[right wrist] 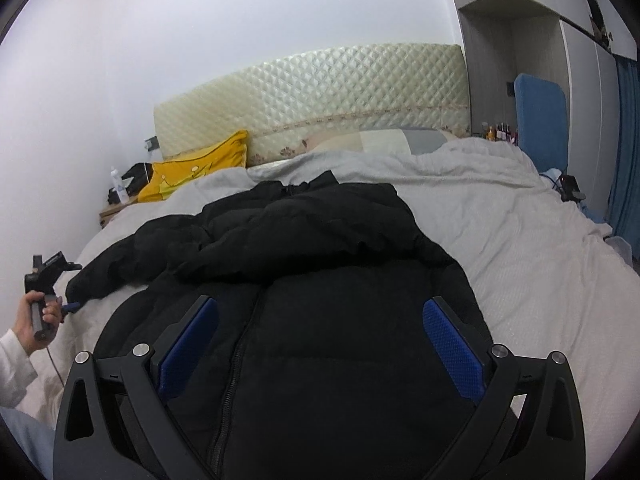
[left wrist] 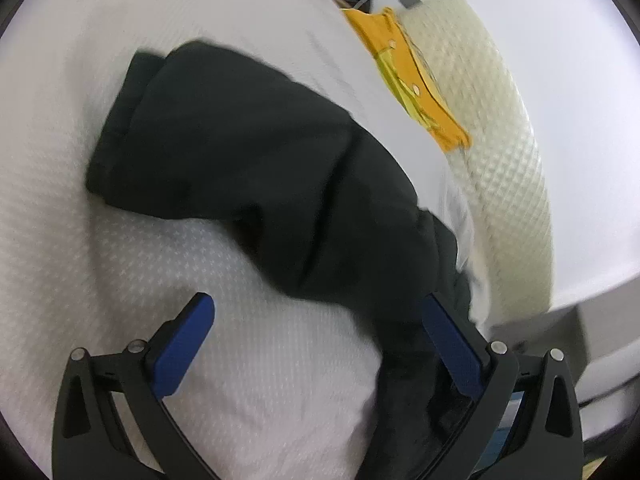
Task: Fold large clothes
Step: 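Reach the left tool to the other sleeve cuff and grasp it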
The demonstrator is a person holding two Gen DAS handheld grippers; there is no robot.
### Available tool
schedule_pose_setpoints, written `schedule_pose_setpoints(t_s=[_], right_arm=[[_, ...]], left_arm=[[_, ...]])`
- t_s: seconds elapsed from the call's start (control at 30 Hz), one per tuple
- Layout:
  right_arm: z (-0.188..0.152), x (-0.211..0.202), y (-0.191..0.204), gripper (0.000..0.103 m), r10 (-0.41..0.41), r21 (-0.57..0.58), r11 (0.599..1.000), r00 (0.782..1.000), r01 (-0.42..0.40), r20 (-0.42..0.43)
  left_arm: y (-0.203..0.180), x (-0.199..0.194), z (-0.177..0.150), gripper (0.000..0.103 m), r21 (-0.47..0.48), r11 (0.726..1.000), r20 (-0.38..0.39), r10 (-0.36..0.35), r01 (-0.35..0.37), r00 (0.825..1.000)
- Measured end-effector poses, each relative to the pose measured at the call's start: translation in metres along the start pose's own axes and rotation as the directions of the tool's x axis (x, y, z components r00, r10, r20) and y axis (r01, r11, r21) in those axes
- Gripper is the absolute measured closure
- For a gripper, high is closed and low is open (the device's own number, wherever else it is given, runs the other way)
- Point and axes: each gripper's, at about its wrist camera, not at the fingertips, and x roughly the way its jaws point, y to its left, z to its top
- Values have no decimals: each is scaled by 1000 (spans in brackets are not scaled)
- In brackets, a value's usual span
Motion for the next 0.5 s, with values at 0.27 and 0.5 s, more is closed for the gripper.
schedule_pose_setpoints(t_s=[0.27, 0.5], right_arm=[[-4, 22, 6, 0, -24, 22, 999, 999, 25, -45], [-6, 38, 12, 0, -44, 14, 999, 996, 45, -81]], left_arm=[[22, 27, 25, 1, -113, 989, 64, -88, 95, 994], [30, 30, 60, 35, -150, 985, 168, -58, 84, 984]])
